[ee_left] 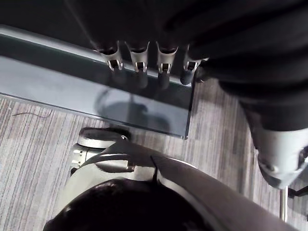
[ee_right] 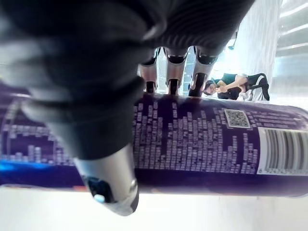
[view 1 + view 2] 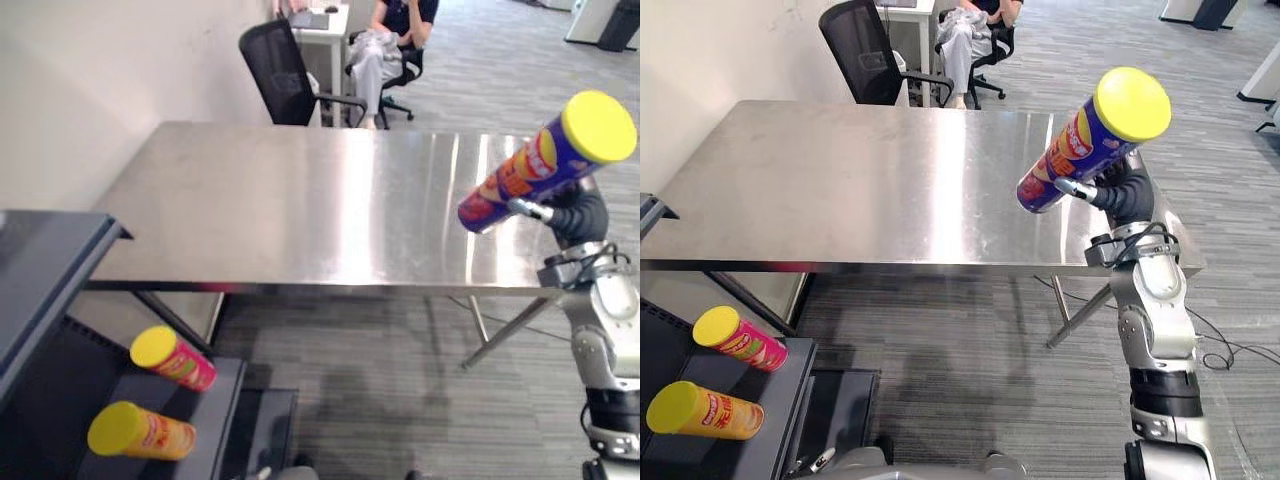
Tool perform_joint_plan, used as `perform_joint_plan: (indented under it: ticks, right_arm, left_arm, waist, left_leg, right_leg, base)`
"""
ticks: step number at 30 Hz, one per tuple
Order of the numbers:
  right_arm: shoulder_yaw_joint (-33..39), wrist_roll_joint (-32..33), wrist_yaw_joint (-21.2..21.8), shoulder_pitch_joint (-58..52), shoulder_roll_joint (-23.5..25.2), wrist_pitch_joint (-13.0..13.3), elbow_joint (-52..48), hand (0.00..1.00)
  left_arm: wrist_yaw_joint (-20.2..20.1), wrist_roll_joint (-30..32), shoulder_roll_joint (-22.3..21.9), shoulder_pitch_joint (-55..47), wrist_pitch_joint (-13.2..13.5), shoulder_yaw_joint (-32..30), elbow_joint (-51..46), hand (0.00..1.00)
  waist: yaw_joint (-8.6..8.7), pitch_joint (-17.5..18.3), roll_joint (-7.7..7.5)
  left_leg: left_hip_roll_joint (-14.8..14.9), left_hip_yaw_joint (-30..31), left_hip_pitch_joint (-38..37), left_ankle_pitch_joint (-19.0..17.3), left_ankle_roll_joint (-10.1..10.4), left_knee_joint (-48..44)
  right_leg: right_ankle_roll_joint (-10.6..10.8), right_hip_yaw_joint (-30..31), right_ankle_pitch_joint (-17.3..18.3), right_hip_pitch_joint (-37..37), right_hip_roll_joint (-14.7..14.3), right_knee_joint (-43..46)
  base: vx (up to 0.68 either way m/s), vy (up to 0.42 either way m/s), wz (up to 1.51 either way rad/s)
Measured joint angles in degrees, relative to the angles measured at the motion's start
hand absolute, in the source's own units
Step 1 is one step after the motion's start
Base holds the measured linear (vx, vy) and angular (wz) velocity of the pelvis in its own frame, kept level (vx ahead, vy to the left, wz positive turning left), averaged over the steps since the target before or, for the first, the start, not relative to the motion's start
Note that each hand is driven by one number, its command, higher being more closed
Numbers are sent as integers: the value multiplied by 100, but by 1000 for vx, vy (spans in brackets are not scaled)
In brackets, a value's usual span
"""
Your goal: Put the gum and the chips on the shelf.
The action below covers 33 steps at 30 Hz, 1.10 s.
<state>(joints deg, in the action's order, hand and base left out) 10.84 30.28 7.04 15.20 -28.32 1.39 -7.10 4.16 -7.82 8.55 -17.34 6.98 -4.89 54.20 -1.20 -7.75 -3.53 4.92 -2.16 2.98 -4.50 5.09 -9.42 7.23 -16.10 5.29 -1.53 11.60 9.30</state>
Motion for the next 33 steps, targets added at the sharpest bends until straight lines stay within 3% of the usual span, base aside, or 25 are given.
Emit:
perform_joint_plan:
  ticks: [6,11,16,22,24,26,27,28,29,30,31,33]
  right_arm:
    - [-4,2,51,-200,23,9,-1,100]
    - [-10,-7,41,-414,220,41,-171,100]
    - [-73,-2,70,-688,342,64,-327,100]
    - [-540,41,264,-765,593,251,-391,100]
    - [-698,139,377,-756,633,268,-395,100]
    - [-904,239,455,-721,711,271,-393,100]
    - [-946,239,464,-721,715,271,-383,100]
    - [-966,239,459,-712,715,272,-372,100]
    - [-935,241,447,-632,680,282,-361,100]
    - [-928,238,387,-409,704,286,-287,100]
    - [-922,236,320,-332,723,287,-278,100]
    - [-845,236,244,-268,630,289,-300,100]
  left_arm:
    - [1,-102,-65,29,5,-27,62,0]
    - [11,-107,-243,-41,0,-231,76,0]
    - [44,-562,-281,-32,-1,-470,144,0]
    - [181,-705,-275,-29,45,-829,173,0]
    - [197,-777,-273,-30,70,-947,168,0]
    - [222,-786,-266,-32,131,-1067,118,0]
    - [225,-786,-262,-39,134,-1084,55,0]
    - [224,-775,-258,-36,181,-1084,-70,0]
    - [221,-762,-281,-24,249,-1086,-163,0]
    - [222,-733,-247,-26,249,-1081,-168,0]
    - [221,-707,-205,-34,246,-1074,-114,0]
    - [213,-682,-191,-35,246,-1027,-7,0]
  waist:
    - [-46,-206,88]
    - [-64,-434,301]
    - [-120,-573,305]
    - [-280,-607,312]
    - [-386,-631,287]
    - [-403,-657,269]
    - [-404,-650,252]
    - [-389,-612,165]
    - [-365,-599,178]
    - [-419,-621,233]
    - [-421,-619,236]
    - [-361,-597,265]
  left_leg:
    - [130,285,423,-319,55,-987]
    - [411,464,747,-464,123,-1369]
    - [572,501,871,-457,116,-1399]
    - [688,667,844,-363,-33,-1368]
    - [698,717,859,-271,-186,-1391]
    - [851,158,1122,182,-594,-1702]
    - [873,-72,1190,384,-687,-1659]
    - [854,-573,1207,844,-796,-1255]
    - [989,-1105,1257,690,-889,-1500]
    - [1363,-1848,1428,-28,-1118,-2802]
    - [1539,-2201,1398,-295,-1215,-3525]
    - [1762,-2580,1128,-337,-1186,-4495]
  right_leg:
    - [-136,-95,648,338,46,1204]
    - [-150,-119,752,466,-204,1400]
    - [-284,-44,830,677,-369,1649]
    - [-491,-51,1034,744,-566,1890]
    - [-545,-73,1087,709,-640,1886]
    - [-597,-205,1107,513,-783,1627]
    - [-638,-255,1102,452,-806,1515]
    - [-852,-418,982,375,-774,1185]
    - [-1052,-764,815,317,-713,992]
    - [-1043,-1068,795,303,-689,993]
    - [-1037,-1316,793,253,-639,1003]
    - [-1047,-1932,809,220,-437,1122]
  base:
    - [-128,-53,20]
    - [-167,-63,7]
    - [-70,-65,0]
    - [10,-78,1]
    - [32,-77,20]
    - [41,-151,72]
    - [44,-170,130]
    - [24,-80,139]
    - [-8,-66,152]
    - [-16,-15,126]
    - [4,-26,109]
    - [45,-21,156]
